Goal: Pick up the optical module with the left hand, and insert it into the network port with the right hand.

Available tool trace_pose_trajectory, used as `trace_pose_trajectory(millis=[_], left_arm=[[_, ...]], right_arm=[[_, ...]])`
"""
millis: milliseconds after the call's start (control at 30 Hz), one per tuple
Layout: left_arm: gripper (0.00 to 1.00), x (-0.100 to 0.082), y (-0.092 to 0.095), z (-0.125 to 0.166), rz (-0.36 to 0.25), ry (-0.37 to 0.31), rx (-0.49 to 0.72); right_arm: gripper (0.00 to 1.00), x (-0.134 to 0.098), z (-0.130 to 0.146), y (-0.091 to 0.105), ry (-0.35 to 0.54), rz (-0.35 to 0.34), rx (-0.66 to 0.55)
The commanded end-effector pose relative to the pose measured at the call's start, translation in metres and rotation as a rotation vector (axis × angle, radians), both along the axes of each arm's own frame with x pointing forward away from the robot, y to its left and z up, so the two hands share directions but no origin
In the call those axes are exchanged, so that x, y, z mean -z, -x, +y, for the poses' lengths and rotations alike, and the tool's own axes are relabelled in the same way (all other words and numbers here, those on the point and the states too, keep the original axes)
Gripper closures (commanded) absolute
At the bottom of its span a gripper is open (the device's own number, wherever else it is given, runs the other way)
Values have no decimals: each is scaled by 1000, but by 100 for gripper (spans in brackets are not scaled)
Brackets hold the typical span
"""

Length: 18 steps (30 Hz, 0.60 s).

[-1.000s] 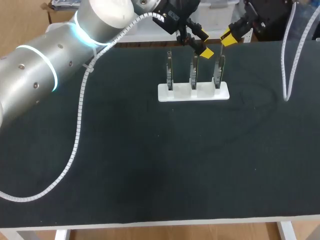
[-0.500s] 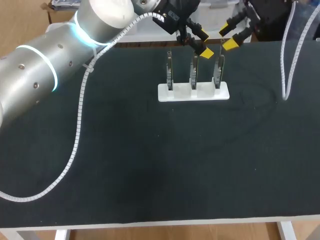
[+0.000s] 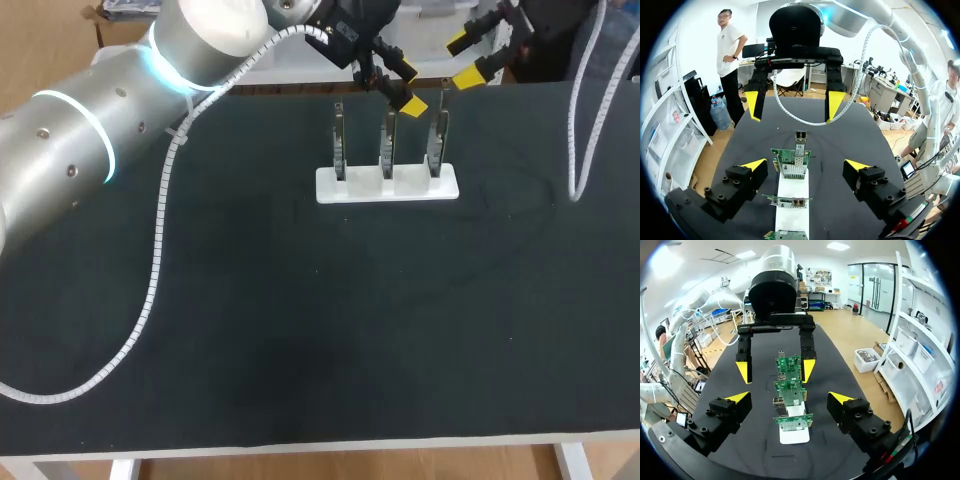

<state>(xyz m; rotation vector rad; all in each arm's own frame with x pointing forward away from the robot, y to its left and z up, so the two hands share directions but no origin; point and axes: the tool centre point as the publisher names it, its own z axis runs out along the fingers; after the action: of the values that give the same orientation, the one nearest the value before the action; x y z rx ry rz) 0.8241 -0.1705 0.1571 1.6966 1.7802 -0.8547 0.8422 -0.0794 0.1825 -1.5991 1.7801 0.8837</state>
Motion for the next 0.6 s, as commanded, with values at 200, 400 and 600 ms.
trace_pose_trajectory(millis=[200, 400, 600], left_arm=[[0, 0, -3, 0, 2, -1, 5], [0, 0, -3, 0, 2, -1, 5], [0, 0, -3, 0, 2, -1, 5]], right_arm=[[0, -2, -15, 15, 4, -16, -9], [0, -4, -22, 17, 5, -24, -7], [100, -7, -24, 17, -7, -35, -7]])
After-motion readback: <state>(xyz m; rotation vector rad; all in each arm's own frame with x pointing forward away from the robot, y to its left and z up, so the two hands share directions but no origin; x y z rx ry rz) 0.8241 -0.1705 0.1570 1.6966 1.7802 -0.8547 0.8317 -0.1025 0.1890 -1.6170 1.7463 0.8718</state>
